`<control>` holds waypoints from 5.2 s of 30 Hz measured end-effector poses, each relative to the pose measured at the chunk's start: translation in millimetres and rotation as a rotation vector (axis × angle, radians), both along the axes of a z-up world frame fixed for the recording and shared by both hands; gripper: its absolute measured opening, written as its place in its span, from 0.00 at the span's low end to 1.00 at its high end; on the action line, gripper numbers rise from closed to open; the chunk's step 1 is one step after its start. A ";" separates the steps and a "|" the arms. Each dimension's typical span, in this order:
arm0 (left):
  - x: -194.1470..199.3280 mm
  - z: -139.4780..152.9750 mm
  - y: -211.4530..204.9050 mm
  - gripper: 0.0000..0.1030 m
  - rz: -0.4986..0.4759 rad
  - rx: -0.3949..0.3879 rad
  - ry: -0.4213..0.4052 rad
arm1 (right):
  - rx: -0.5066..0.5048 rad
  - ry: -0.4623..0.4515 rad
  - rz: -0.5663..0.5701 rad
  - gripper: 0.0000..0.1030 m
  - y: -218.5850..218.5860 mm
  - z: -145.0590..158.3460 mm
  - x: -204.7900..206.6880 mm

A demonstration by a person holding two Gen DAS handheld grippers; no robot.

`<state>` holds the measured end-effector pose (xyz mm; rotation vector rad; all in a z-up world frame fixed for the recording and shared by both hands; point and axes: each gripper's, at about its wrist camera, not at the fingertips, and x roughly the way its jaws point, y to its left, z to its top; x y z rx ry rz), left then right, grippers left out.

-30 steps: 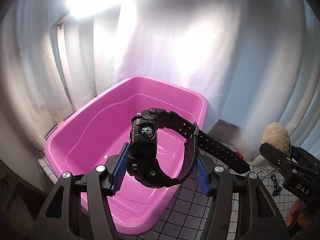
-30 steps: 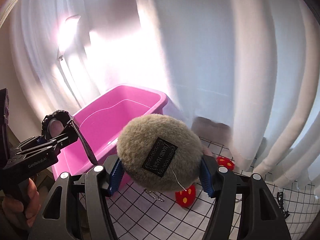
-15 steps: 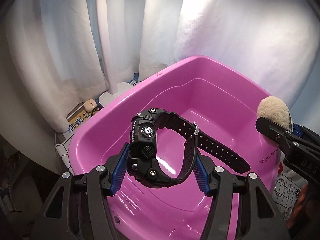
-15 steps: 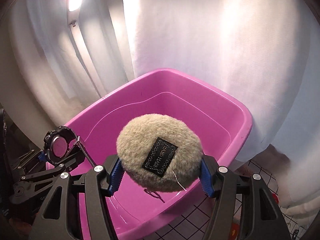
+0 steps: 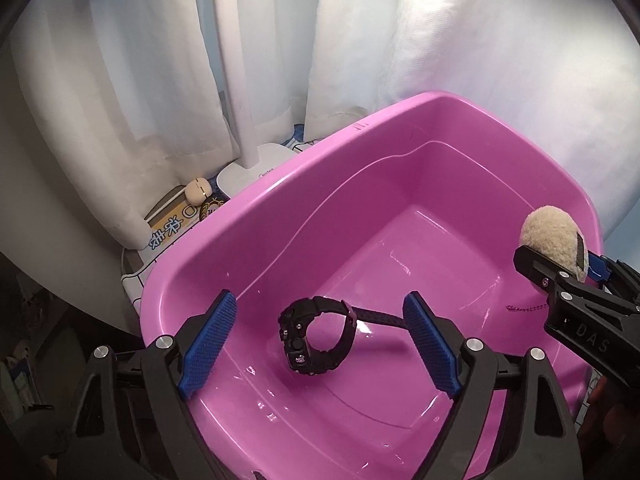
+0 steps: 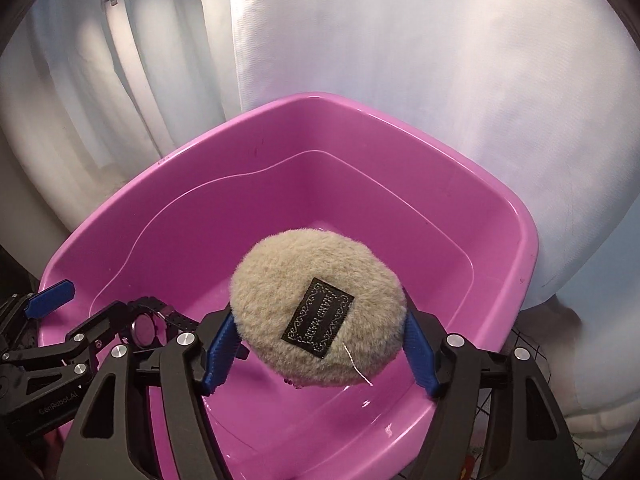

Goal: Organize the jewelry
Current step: 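Open the left tool dropping the watch while the right tool releases the pad into the tub, then move both tools back over the remaining jewelry on the table, then close the right tool on the black hair tie while the left tool grasps the brown clip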

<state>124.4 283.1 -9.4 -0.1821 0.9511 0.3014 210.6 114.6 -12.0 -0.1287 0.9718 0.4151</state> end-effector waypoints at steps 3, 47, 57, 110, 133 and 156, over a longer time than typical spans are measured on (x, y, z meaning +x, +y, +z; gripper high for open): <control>-0.7 1.7 -0.5 0.84 0.001 0.012 -0.001 | -0.026 -0.014 -0.011 0.69 0.7 1.6 0.8; -48.7 41.3 -70.9 0.84 -0.096 0.050 -0.071 | 0.020 -0.121 -0.125 0.72 -75.3 45.3 -59.0; -65.1 50.9 -120.6 0.86 -0.197 0.044 -0.101 | 0.043 -0.110 -0.232 0.72 -140.5 37.4 -106.0; -48.4 -99.2 -335.8 0.92 -0.491 -0.049 0.032 | -0.061 0.137 -0.710 0.72 -472.6 -153.1 -198.4; -131.3 -153.1 -399.3 0.92 -0.579 0.024 0.105 | -0.055 0.142 -0.586 0.72 -479.9 -180.4 -184.0; -132.9 -165.1 -399.5 0.92 -0.531 0.009 0.093 | -0.087 0.133 -0.553 0.88 -476.3 -191.0 -182.4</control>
